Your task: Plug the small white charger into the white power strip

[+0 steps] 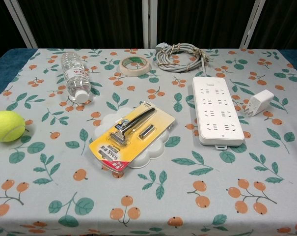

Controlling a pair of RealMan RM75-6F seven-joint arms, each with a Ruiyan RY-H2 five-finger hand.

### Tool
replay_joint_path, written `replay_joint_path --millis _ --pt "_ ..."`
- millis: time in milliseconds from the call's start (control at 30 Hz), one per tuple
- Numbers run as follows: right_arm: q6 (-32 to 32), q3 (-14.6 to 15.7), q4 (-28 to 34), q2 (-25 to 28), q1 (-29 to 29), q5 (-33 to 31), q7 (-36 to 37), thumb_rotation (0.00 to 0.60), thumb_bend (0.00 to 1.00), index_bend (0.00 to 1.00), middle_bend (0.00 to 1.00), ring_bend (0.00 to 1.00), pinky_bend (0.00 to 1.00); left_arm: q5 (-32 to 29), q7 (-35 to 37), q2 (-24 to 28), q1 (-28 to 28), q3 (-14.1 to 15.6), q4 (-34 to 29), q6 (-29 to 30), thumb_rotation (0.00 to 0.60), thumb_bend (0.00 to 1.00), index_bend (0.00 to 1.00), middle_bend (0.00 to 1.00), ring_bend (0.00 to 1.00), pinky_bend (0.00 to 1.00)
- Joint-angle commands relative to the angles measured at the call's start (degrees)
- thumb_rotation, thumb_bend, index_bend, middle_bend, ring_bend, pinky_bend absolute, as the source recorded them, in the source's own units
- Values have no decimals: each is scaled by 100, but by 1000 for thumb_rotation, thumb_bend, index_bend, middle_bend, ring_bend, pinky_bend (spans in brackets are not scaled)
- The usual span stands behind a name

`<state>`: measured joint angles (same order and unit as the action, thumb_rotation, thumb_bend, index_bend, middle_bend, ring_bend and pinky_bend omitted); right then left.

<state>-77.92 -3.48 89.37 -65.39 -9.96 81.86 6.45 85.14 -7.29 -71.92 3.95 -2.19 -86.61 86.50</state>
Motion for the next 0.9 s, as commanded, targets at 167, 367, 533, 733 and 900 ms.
replay_joint_path --millis 167,367,533,733,900 --pt "136 -32 -77 7 -72 14 45 600 148 137 162 20 0 9 -100 26 2 9 -97 -4 600 124 54 0 0 0" --pt "457 -86 -162 -17 -289 21 20 600 148 137 168 20 0 -1 -132 17 -10 16 -138 -2 600 123 54 0 0 0" --pt "1058 -206 -415 -172 -656 -133 188 600 148 134 188 20 0 -27 -125 15 -10 12 -138 -21 600 123 54 0 0 0" --pt "1916 -397 -1193 -676 -1262 -315 535 600 148 213 248 20 0 -79 -112 2 21 -3 -128 -103 600 124 54 0 0 0" --pt "2558 -493 -2069 -1258 -1785 -344 853 600 146 325 305 31 0 -114 -151 12 43 -20 -156 -142 600 124 54 0 0 0"
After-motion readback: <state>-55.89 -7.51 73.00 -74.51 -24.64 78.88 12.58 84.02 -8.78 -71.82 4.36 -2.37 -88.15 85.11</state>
